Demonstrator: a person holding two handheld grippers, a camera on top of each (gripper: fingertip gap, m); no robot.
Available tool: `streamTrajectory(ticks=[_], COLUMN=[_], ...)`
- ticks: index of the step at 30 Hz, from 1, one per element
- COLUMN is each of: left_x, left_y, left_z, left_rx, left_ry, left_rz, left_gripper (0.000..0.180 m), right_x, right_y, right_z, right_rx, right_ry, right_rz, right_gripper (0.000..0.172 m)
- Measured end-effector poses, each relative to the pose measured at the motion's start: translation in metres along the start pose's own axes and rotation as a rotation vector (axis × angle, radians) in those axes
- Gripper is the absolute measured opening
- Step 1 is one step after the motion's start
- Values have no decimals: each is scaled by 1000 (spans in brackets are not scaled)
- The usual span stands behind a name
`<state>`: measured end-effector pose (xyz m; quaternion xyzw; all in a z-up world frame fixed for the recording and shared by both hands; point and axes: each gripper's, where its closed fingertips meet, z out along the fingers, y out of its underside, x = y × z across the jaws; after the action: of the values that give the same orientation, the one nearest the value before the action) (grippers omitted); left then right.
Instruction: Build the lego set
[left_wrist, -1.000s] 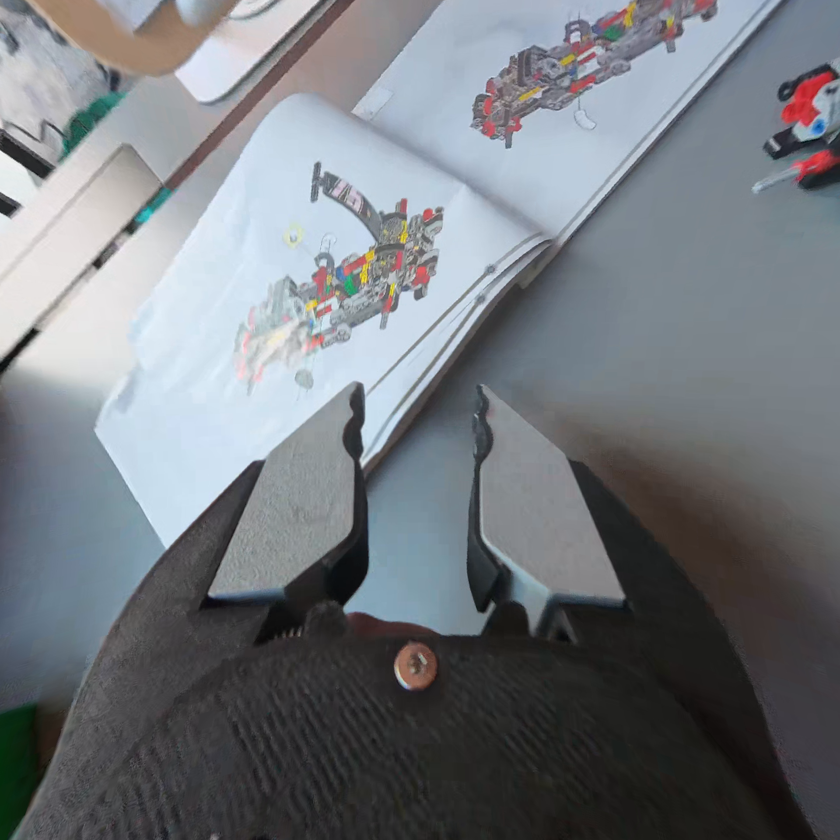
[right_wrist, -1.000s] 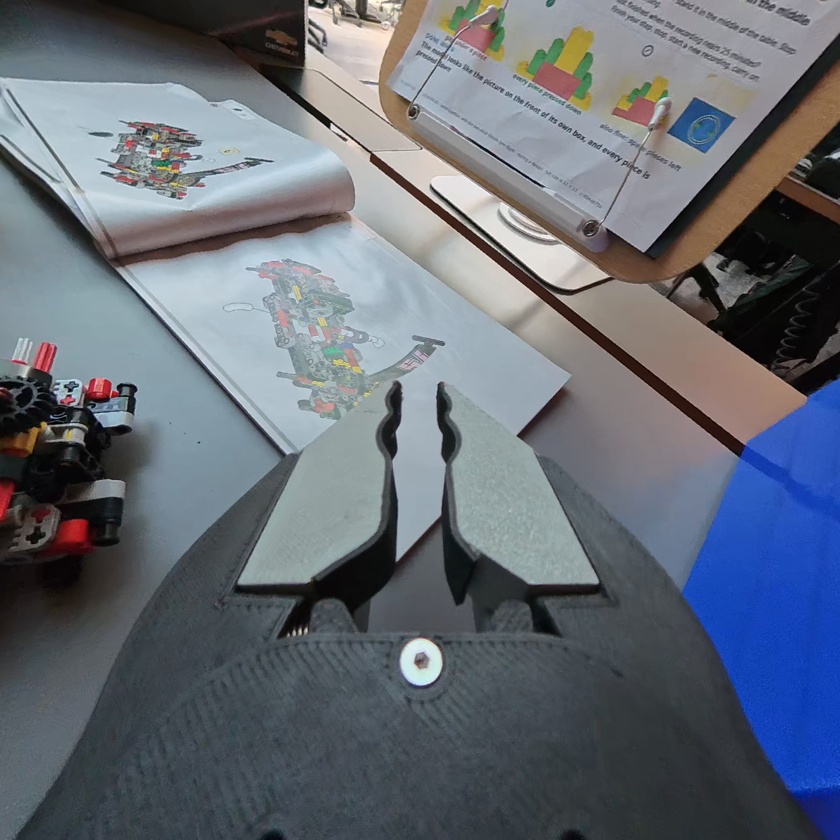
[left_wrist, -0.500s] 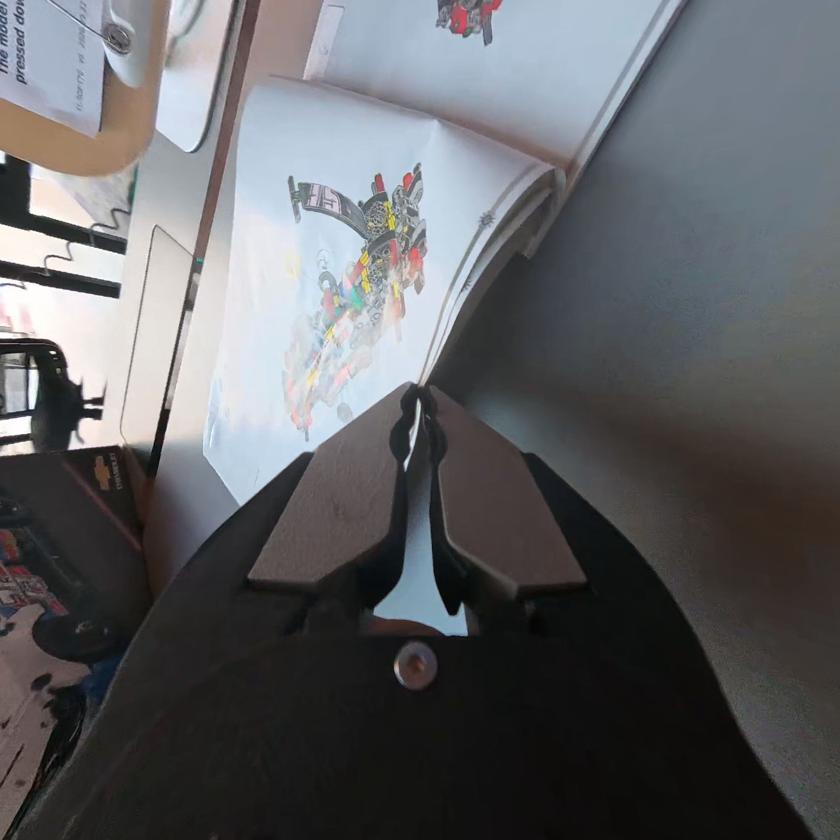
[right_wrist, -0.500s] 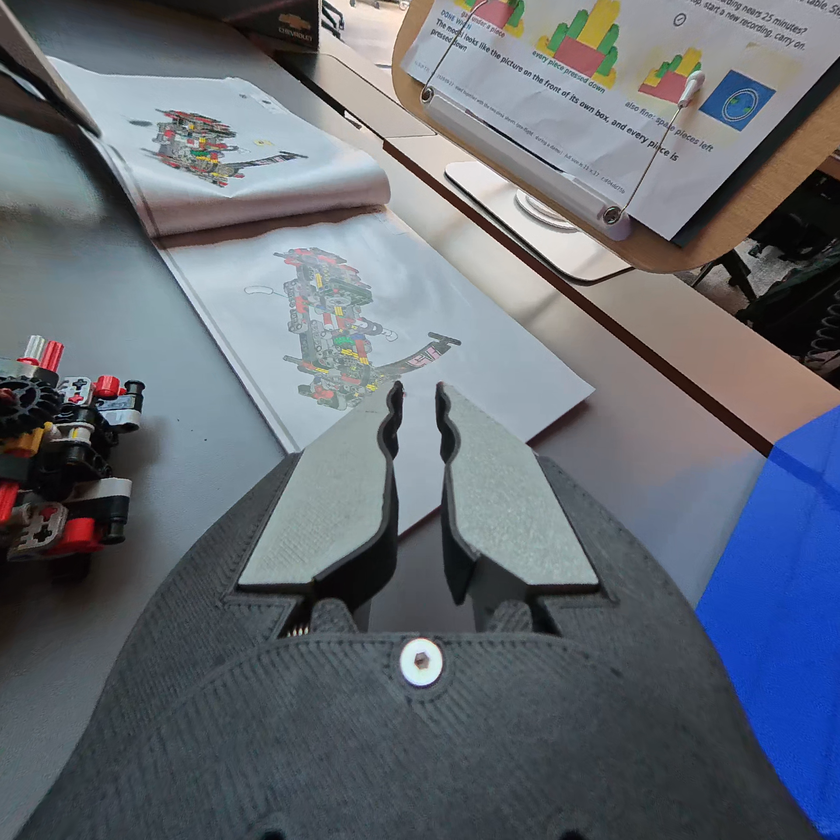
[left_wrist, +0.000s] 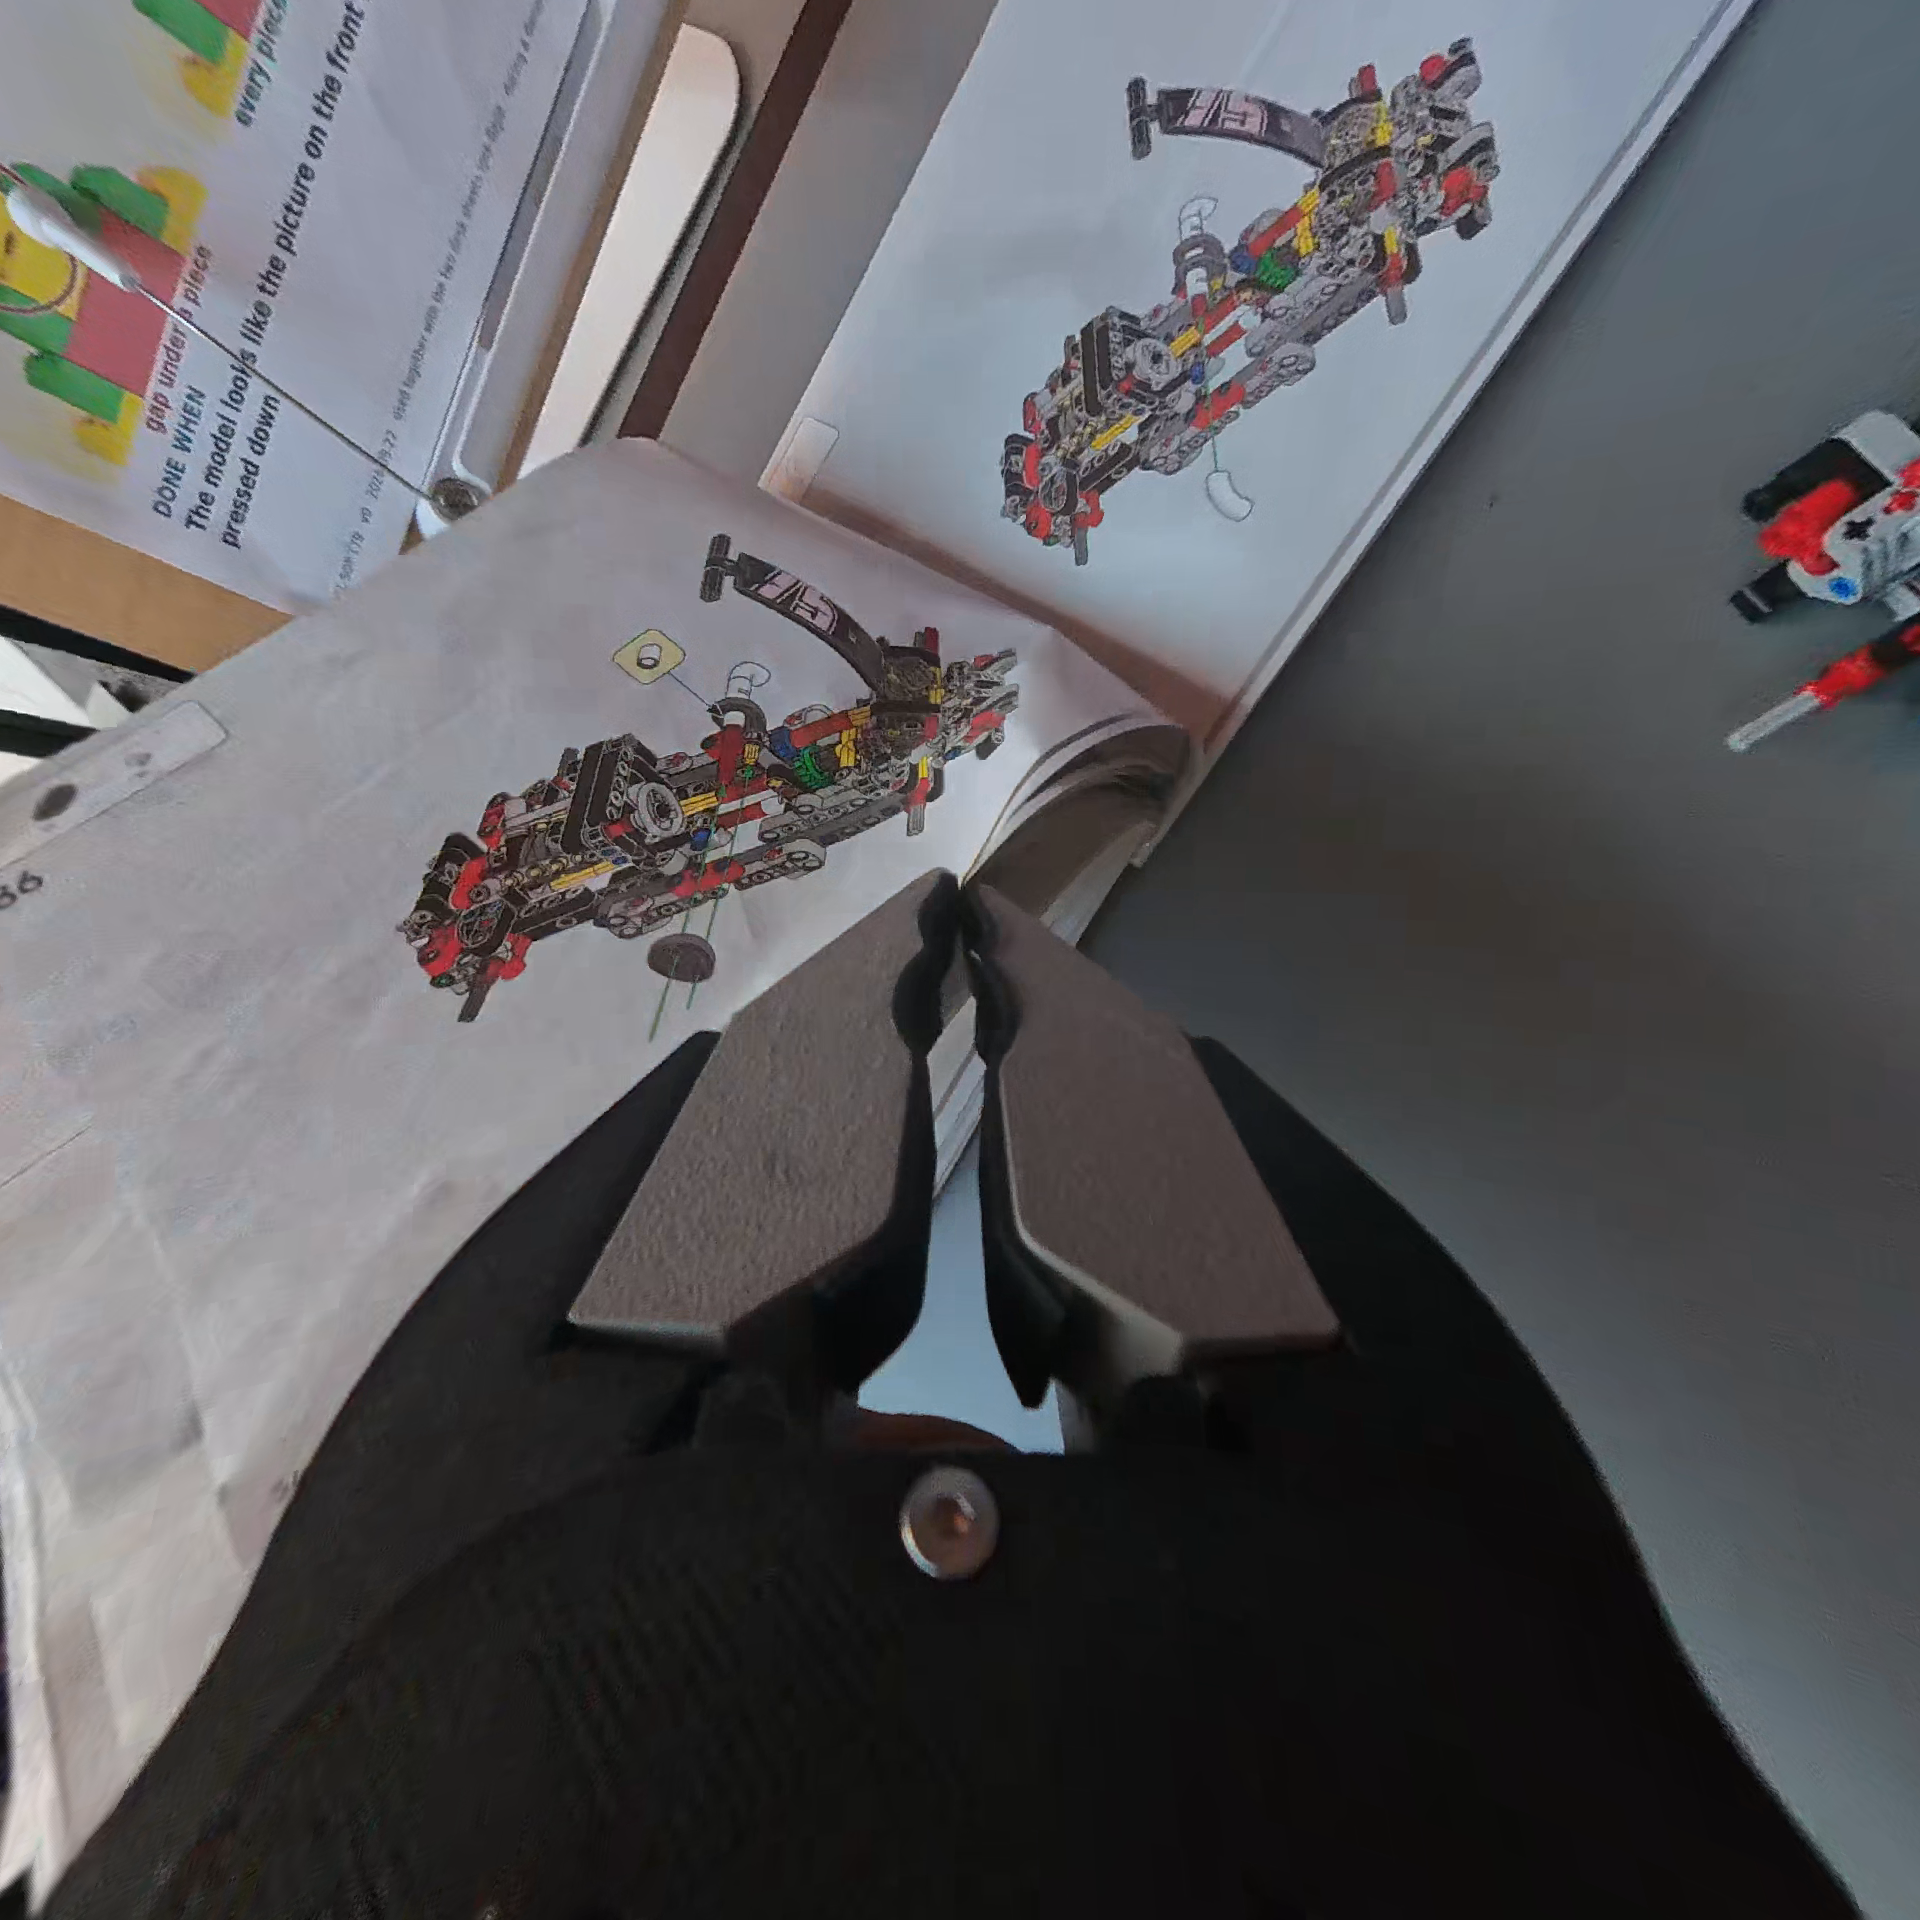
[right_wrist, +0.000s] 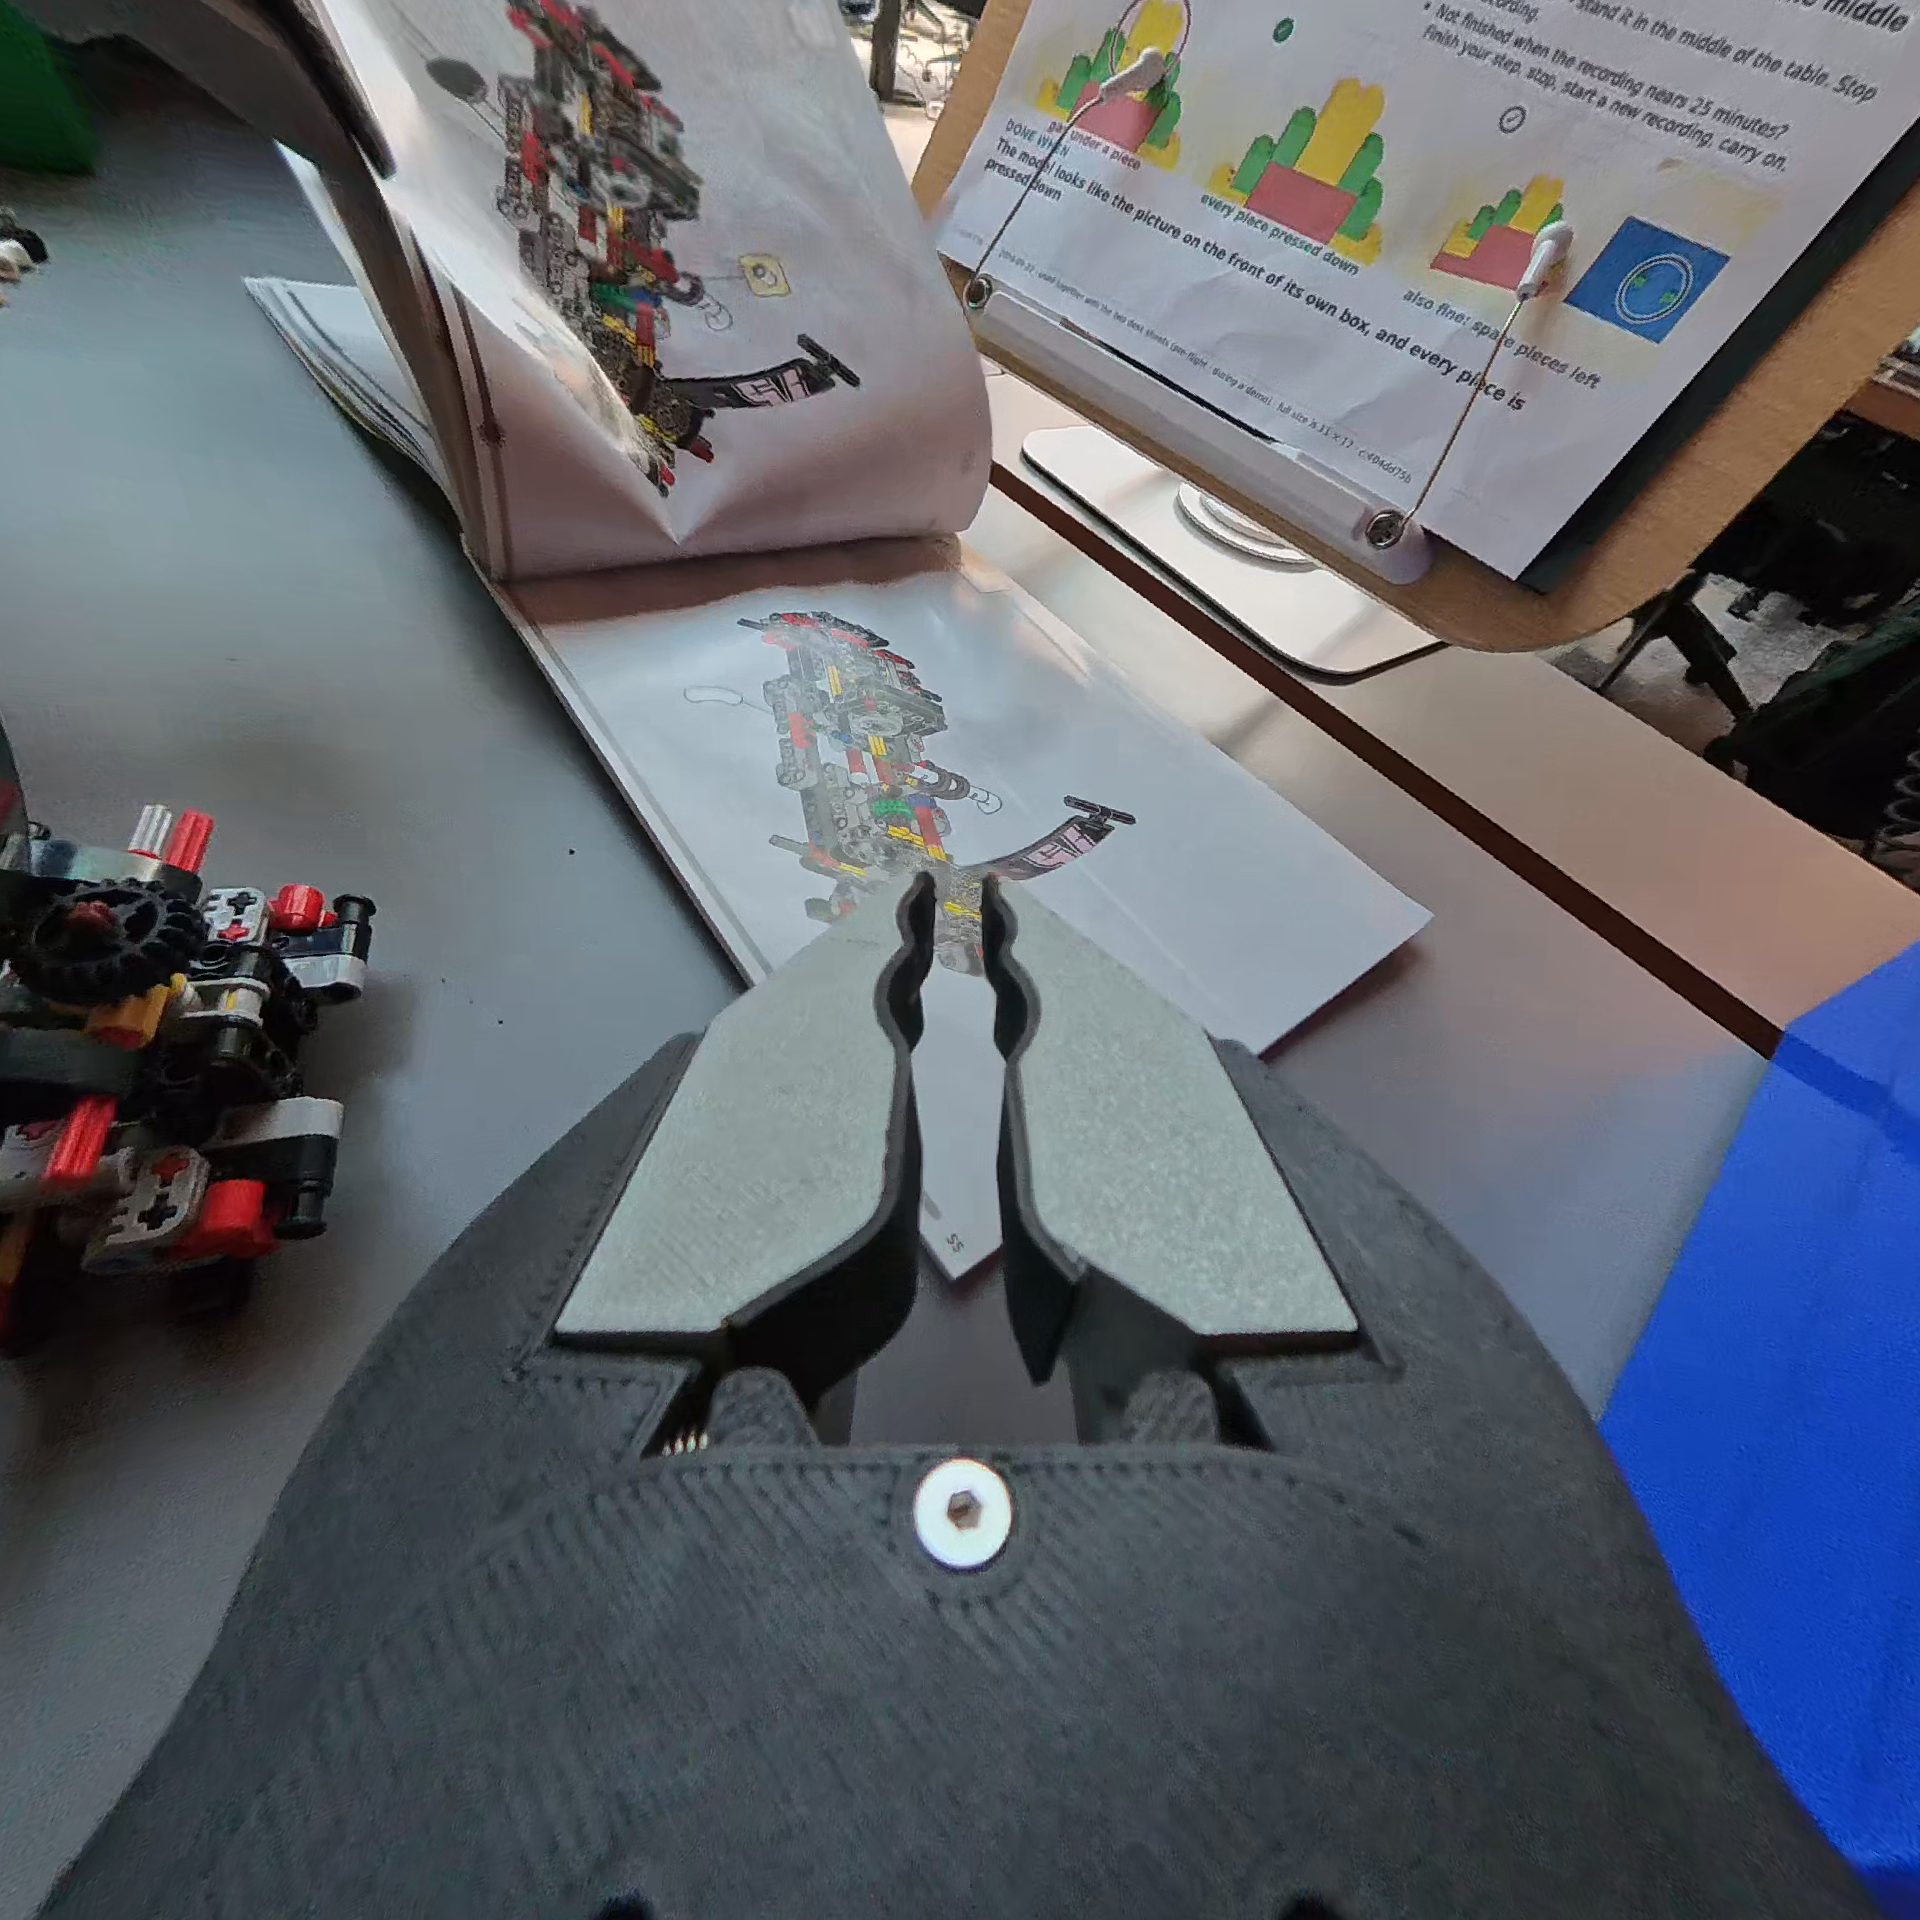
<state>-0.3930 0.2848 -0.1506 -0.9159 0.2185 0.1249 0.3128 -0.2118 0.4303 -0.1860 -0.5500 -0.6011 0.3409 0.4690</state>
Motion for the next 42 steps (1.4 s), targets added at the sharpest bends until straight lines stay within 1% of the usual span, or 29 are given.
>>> streamTrajectory(ticks=[2,5,7,8,9,11,12,13,14,16,17,18,19,20,21,22,23,24,25,27,30,32,33,35,37,40,42], left_x=[5,0,-2,6,14,27,34,37,38,31,34,37,35,33,30,33,30,26,25,15,-20,-43,-50,-49,-33,4,35], left_y=[-4,-8,1,9,16,19,20,23,29,41,45,49,46,42,40,40,42,42,40,18,-35,-58,-62,-61,-55,-36,-18], left_z=[-1,-6,-8,-7,-6,-4,-2,3,11,29,38,47,54,59,64,69,73,73,70,49,3,-14,-17,-16,-10,3,18], left_rx=[15,36,4,-19,-31,12,30,33,17,-42,-65,-92,-90,-77,-71,-70,-81,-97,-107,-73,14,7,-17,-56,-48,-9,28], left_ry=[7,9,8,43,76,107,116,89,44,-98,-116,-127,-161,-187,-203,-178,-193,-218,-211,-160,-93,-101,-108,-85,-49,-37,-19], left_rz=[-6,-75,-136,-170,-204,-228,-203,-153,-77,110,197,254,292,319,328,326,312,310,290,191,58,66,88,96,83,102,92], left_gripper=[0,0,0,1,8,38,48,53,58,65,68,67,47,40,34,19,10,5,2,0,0,0,0,0,0,0,3], right_x=[-1,-9,-15,-17,-18,-19,-19,-18,-17,-15,-14,-13,-12,-12,-11,-11,-10,-10,-10,-9,-7,-5,-4,-2,2,5,6], right_y=[-1,-1,1,2,2,0,0,0,-1,-2,-3,-4,-4,-5,-5,-5,-6,-6,-7,-8,-10,-14,-13,-17,-20,-23,-23], right_z=[-1,0,3,4,4,3,3,3,3,2,1,0,0,0,-1,-1,-1,-2,-2,-3,-4,-6,-6,-10,-15,-20,-21], right_rx=[7,-1,-21,-27,-28,-19,-16,-13,-9,3,10,16,21,25,27,29,32,36,41,51,69,100,97,130,161,189,195], right_ry=[-11,-43,-56,-59,-61,-68,-71,-74,-77,-80,-80,-80,-79,-79,-81,-82,-83,-84,-85,-90,-95,-101,-109,-107,-105,-121,-120], right_rz=[4,-19,-48,-59,-65,-59,-50,-37,-24,1,10,17,24,30,35,40,44,49,54,64,87,120,134,156,188,230,235], right_gripper=[8,16,17,17,17,16,16,16,16,16,16,16,16,16,16,16,16,16,15,14,16,13,14,13,14,14,14])
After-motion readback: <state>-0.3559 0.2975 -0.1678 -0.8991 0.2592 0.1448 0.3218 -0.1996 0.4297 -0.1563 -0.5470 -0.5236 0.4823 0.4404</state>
